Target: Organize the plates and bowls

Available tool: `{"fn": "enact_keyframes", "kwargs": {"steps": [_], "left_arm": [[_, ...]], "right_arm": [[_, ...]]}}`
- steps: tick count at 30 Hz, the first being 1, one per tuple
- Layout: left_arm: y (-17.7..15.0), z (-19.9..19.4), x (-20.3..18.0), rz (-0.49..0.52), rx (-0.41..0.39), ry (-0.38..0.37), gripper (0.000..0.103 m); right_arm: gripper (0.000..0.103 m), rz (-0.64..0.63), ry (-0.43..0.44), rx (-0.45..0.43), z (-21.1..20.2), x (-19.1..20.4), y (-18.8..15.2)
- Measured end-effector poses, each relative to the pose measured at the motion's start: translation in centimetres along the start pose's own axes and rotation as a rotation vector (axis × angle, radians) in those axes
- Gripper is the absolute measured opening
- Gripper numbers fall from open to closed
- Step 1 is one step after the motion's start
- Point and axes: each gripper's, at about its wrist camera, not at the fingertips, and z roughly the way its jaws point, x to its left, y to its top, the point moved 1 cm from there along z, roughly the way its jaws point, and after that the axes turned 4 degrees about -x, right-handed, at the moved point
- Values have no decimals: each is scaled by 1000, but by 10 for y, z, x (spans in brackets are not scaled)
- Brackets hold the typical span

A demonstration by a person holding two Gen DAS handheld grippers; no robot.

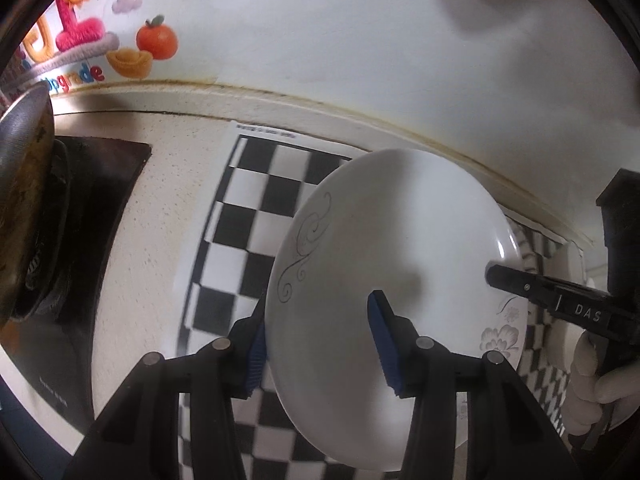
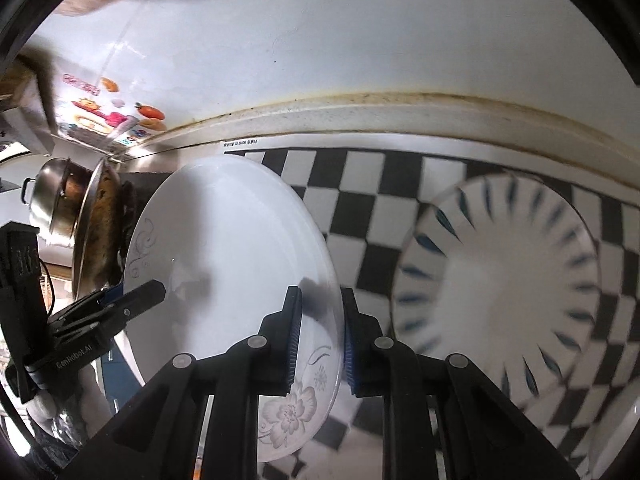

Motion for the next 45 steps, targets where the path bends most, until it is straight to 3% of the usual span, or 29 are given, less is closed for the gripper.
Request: {"fn": "enact_keyframes", "kwargs": {"steps": [12,24,33,45], "left_arm": [[-49,-19,-87,117,17,-57,44],[-102,16,-141,224,118,-59,43],[-138,46,-150,264,220,-17,44],[-160,62,-147,294,285,69,44]], "right_arm": [[21,105,2,-44,-87,-76,-104],[21,203,-24,-21,-97,-141,-182],[21,224,-51,43,-75,-159,-216],[21,161,-95,97,-64,-147,-217]]}}
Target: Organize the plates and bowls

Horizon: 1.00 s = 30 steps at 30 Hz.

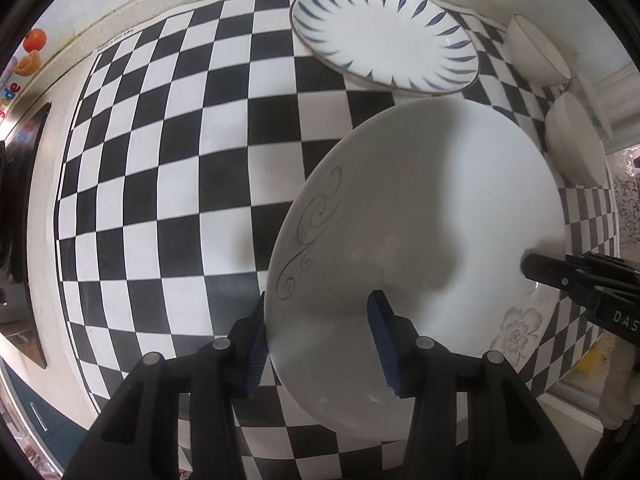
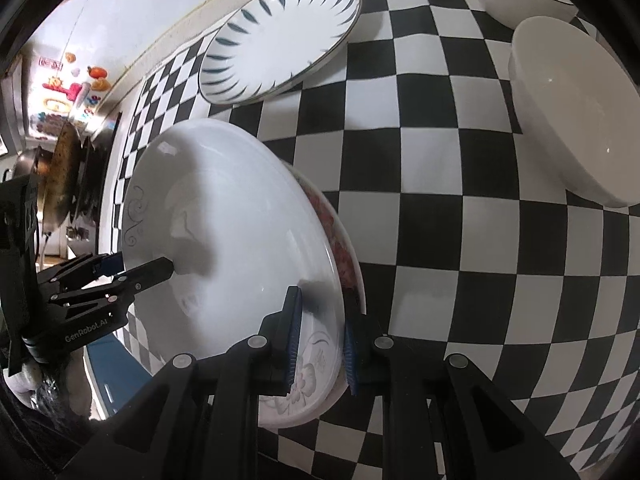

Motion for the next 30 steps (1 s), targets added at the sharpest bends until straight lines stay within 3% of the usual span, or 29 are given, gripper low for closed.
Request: {"fn": "enact_keyframes", "kwargs": {"steps": [13,30], "left_arm": [[-2,-3,3,-25,24,12,44],[0,-7,-5,4,26,63,44]], "right_arm": [[23,50,-50,75,14,9,6],[33,-8,-227,158,22,45,10]]}}
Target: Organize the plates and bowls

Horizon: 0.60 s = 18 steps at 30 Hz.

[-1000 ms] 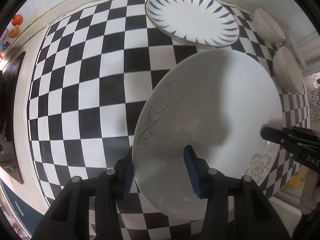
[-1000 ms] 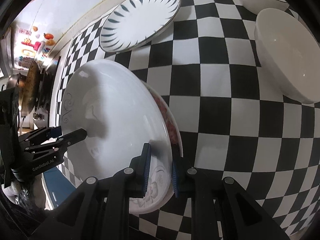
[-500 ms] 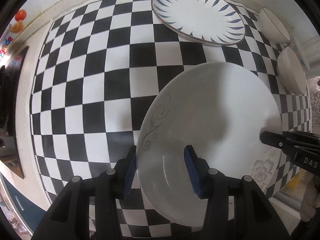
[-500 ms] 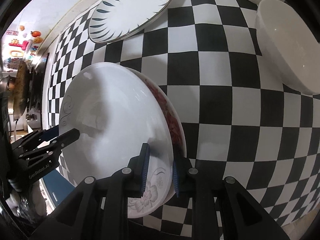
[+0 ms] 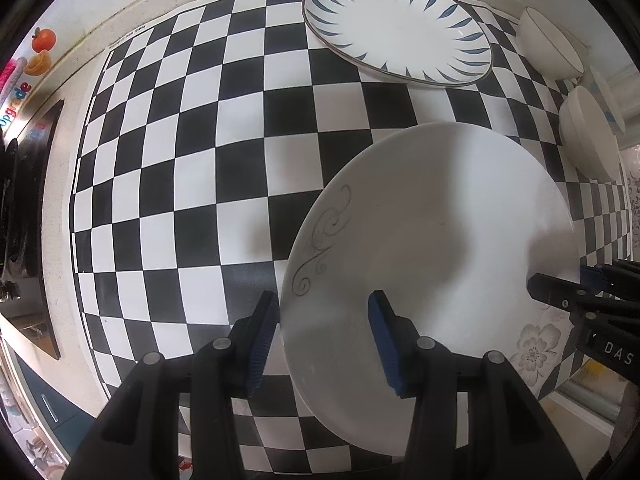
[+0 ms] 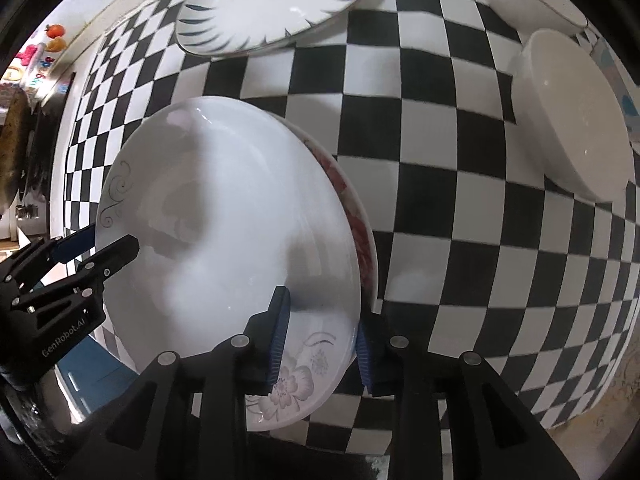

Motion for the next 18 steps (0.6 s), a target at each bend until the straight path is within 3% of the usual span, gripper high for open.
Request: {"fn": "enact_keyframes", "kwargs": {"steps": [12,18], "left_arm": [[-14,-6,17,-45,12,-57,44],[-11,-19,21,-57,-4,-80,45]], "right_arm": [[36,168,221,94,-1,-36,3],[41,146,190,118,-5,-46,1]]}}
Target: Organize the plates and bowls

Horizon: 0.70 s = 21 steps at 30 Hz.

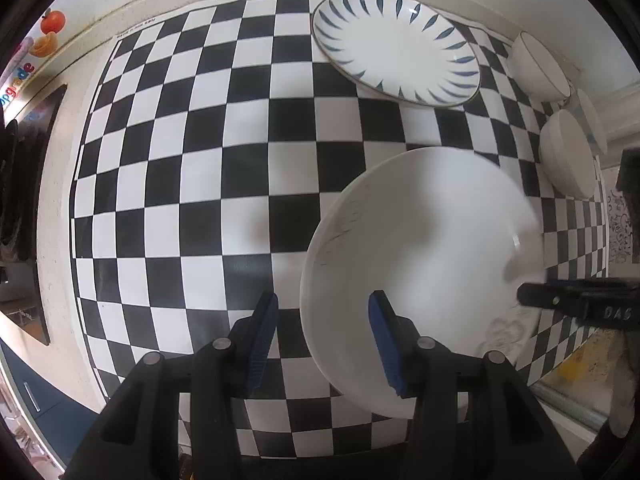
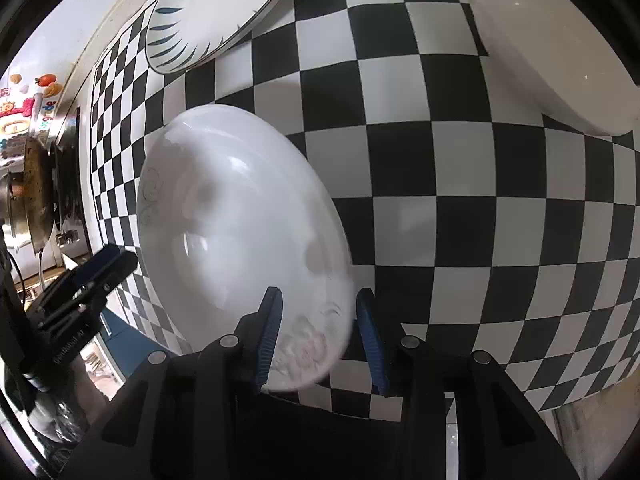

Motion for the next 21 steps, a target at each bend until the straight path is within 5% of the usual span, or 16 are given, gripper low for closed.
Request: {"fn": "enact_keyframes", "kwargs": {"steps": [7,11,15,21], "left_arm": [[31,-13,-1,4,-31,-2,45],[70,-16,-2,-3,-69,1,45],[116,-14,1,-16,-103,-1,45],[187,10,16,-23,-92,-41,45]], "right_arm": [[41,-71,-120,-71,-21,16,8],[42,-81,-127,-191,-48,28,33],[53,-102,-108,-357,-73,38,75],[53,-15,-41,-361,-75,31,151]]}}
